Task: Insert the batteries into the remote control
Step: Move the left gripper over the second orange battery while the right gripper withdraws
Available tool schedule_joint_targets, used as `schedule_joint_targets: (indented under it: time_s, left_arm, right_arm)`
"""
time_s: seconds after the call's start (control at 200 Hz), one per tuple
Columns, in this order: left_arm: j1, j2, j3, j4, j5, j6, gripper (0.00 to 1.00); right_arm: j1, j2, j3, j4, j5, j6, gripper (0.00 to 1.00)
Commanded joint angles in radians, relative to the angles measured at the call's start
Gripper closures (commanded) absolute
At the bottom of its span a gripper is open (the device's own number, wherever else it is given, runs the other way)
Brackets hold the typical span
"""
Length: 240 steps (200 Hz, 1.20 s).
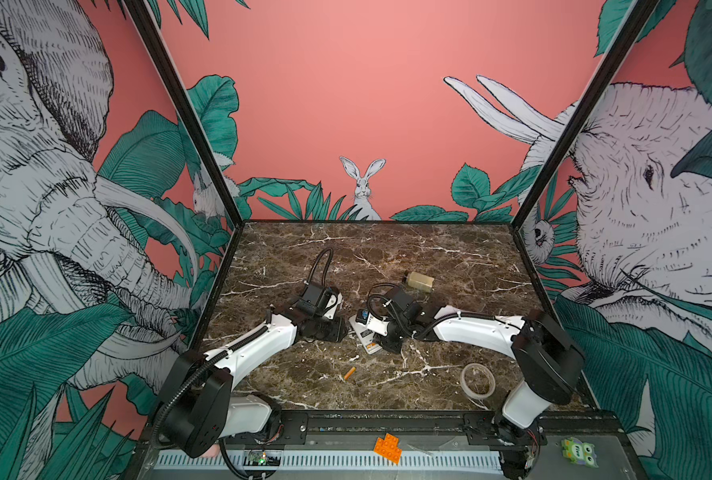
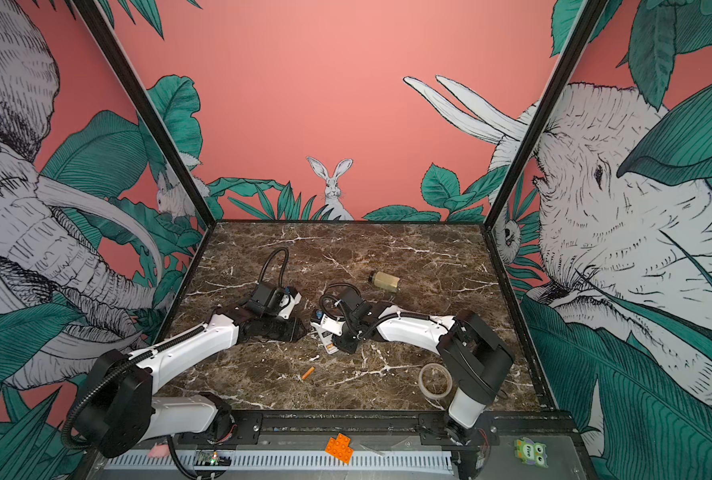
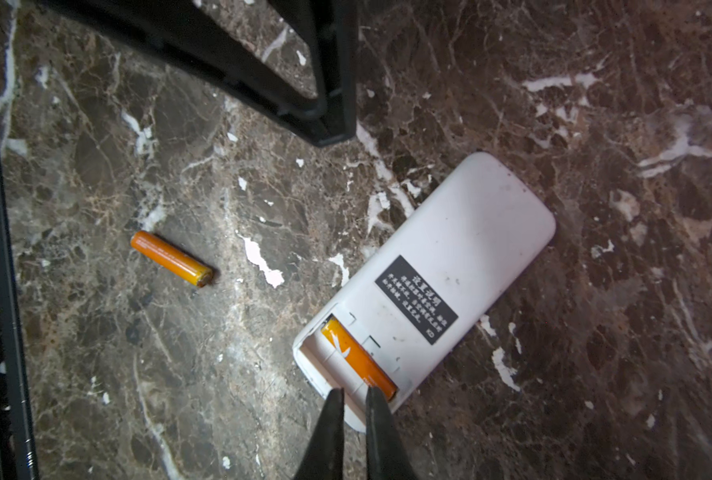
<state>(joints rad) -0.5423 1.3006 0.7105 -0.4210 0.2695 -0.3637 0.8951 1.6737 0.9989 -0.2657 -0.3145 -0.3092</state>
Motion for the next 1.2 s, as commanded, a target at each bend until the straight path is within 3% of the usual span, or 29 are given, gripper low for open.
schedule_joint_targets:
  time_s: [0.0,0.1,0.275,0.47,0.745,1.195]
  left_arm:
    - [-0.002,-0.003,-0.011,0.007,0.013,-0.015,0.55]
    - [-0.044,-0.024,-0.011,-0.021,-0.004,-0.001,0.54]
    - [-0.183,-0.032,0.022,-0.144,-0.109,-0.011,0.53]
    - [-0.232,-0.078,-0.028,-0.149,-0.128,-0.066,0.53]
    - [-0.376,-0.051,-0.035,-0.203,-0.185,-0.113,0.54]
    - [-0.463,0.053,-0.033,-0.2,-0.235,-0.116,0.57]
  right_arm:
    - [0.008,0.011,0.018,0.005,-0.027,-0.002,0.89]
    - [0.008,0.009,0.015,0.011,-0.02,-0.002,0.87]
    - [-0.031,-0.024,-0.026,0.054,-0.015,0.043,0.74]
    - [-0.12,-0.099,-0.102,0.097,-0.03,0.119,0.6]
    - [-0.203,-0.15,-0.184,0.172,-0.03,0.184,0.48]
    - [-0.228,-0.139,-0.2,0.206,-0.03,0.203,0.43]
